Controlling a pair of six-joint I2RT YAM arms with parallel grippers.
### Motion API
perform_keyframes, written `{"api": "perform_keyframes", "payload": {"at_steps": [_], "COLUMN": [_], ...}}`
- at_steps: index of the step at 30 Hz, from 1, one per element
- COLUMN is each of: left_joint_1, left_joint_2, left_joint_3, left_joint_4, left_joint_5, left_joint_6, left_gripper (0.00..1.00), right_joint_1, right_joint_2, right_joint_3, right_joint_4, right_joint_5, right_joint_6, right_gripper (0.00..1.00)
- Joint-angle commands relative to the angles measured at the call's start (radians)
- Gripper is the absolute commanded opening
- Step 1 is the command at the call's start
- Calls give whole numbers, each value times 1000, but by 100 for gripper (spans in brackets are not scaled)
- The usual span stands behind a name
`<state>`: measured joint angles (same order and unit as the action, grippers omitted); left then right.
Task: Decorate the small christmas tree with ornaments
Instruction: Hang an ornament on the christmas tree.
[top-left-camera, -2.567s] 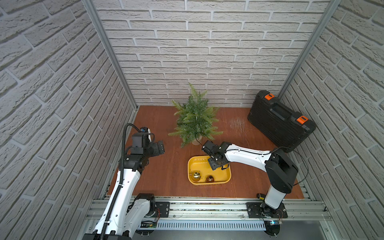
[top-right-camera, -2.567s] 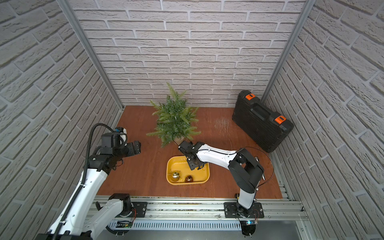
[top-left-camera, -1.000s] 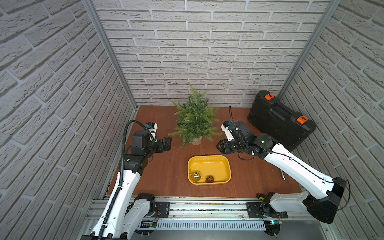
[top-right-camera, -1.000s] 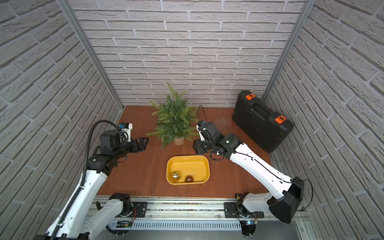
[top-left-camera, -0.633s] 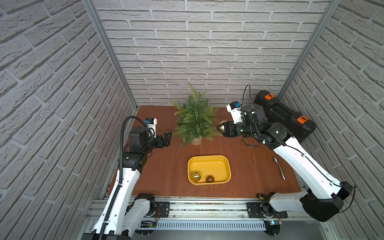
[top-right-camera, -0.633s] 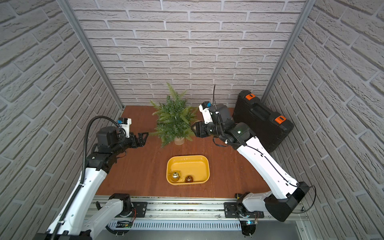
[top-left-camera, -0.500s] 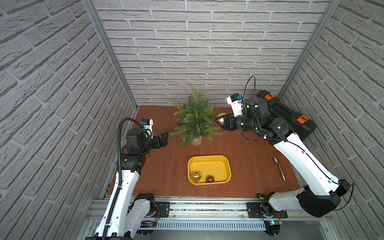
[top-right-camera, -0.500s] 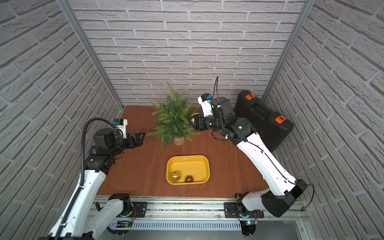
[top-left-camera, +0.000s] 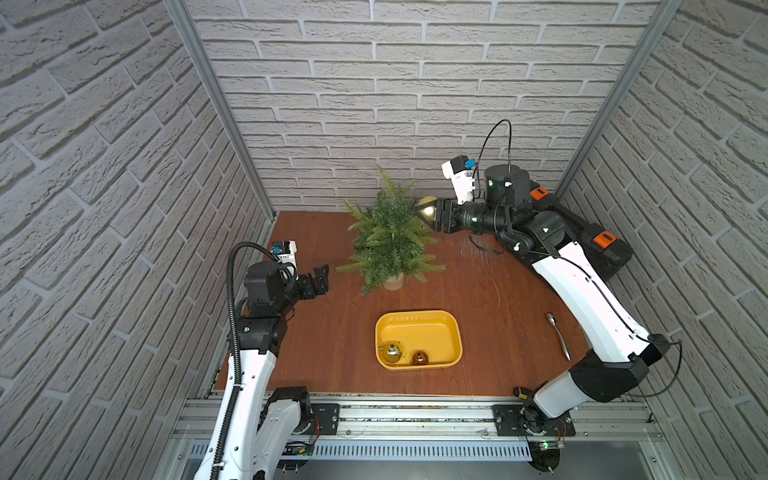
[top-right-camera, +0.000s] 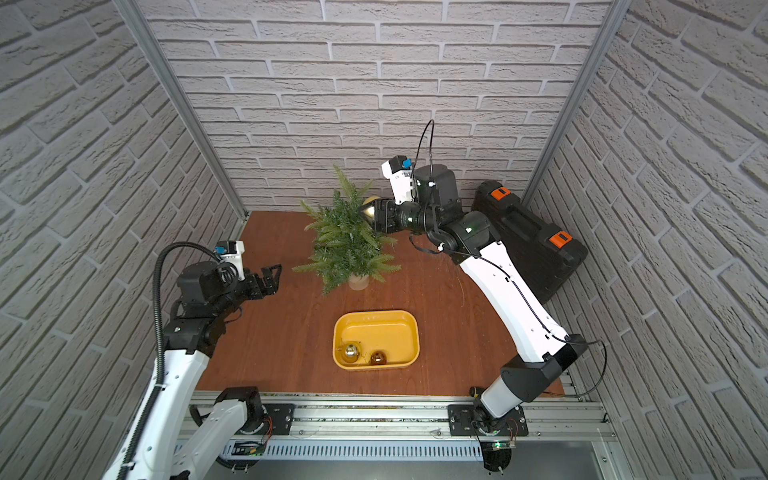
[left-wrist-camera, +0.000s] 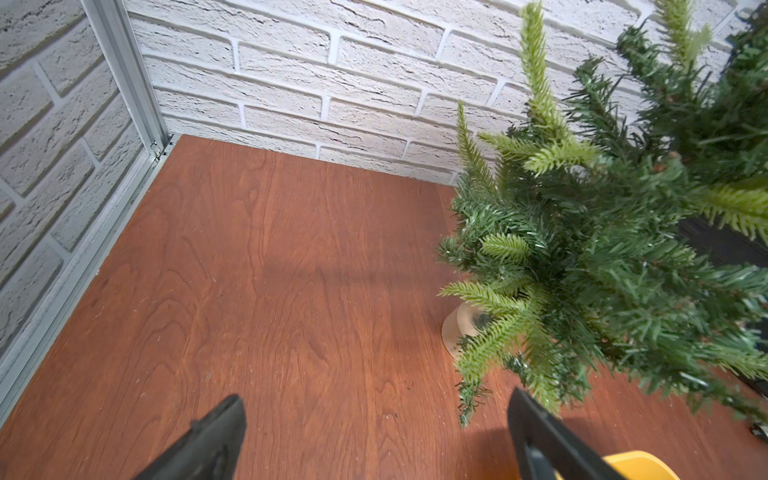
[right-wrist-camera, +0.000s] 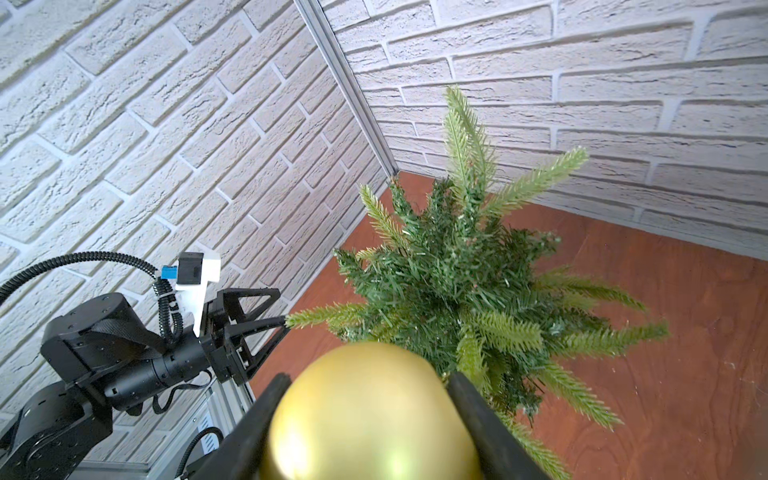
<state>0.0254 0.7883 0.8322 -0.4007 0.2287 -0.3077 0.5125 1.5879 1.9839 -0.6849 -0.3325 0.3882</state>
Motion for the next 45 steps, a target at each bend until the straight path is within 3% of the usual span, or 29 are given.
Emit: {"api": "perform_keyframes", "payload": {"at_steps": [1, 12, 45], "left_joint_1": [8, 11, 17], "left_joint_2": [-15, -17, -4], "left_joint_3": [-10, -11, -10], "left_joint_4": [30, 28, 23], "left_joint_5": [-4, 0, 3], "left_joint_6": [1, 1, 0], "left_gripper": [98, 98, 98], "right_joint_1": [-11, -42, -51], "right_joint_2": [20, 80, 32], "right_joint_3": [47, 113, 44], "right_joint_4": [44, 13, -14], "right_joint_5": [-17, -5, 47], "right_joint_6": [8, -11, -36], "right_gripper": [52, 50, 48]}}
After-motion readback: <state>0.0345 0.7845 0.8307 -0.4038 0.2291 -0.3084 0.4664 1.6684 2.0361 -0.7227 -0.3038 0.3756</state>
